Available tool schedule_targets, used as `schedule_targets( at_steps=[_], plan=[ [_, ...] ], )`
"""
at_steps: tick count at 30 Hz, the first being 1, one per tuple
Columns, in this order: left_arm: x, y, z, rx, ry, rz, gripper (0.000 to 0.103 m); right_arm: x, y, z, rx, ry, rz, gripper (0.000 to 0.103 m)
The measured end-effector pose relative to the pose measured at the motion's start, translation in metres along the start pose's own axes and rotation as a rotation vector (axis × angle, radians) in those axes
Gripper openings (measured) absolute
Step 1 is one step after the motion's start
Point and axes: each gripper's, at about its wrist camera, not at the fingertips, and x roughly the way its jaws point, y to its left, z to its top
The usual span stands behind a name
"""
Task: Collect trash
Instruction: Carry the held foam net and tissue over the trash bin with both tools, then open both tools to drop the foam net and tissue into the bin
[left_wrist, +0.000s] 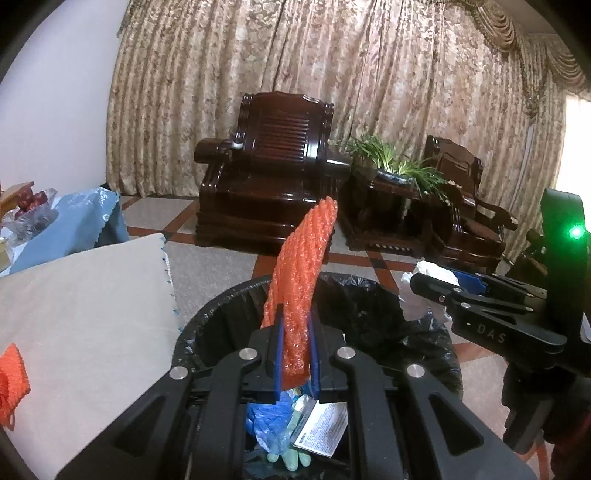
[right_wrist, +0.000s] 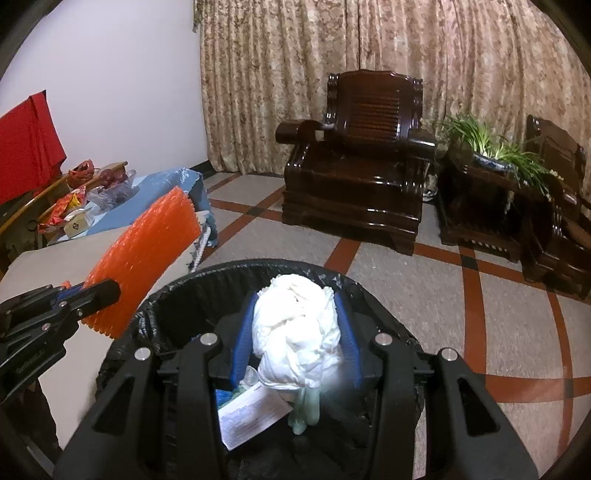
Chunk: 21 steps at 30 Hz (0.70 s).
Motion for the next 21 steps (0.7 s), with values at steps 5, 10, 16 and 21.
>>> schedule_targets(
  at_steps=[5,10,16,21],
  plan=[
    [0.008,0.003,-0.003,-0.019,0.026,-0.016,0.019,0.009,0.0,-0.007,-0.005,0.022,-0.028,0.056],
    [-0.002,0.016,-0.004,-0.046,0.012,-0.002,0.058,0.006,0.001,-0.011,-0.002,0.011,-0.051,0.09],
    [-0.027,0.039,-0.008,-0.082,-0.013,0.073,0.085,-0.001,0.009,-0.007,0.02,-0.002,-0.016,0.097],
    [-0.061,0.063,-0.014,-0.104,-0.047,0.164,0.097,-0.009,0.033,-0.002,0.012,-0.02,0.042,0.098]
  ],
)
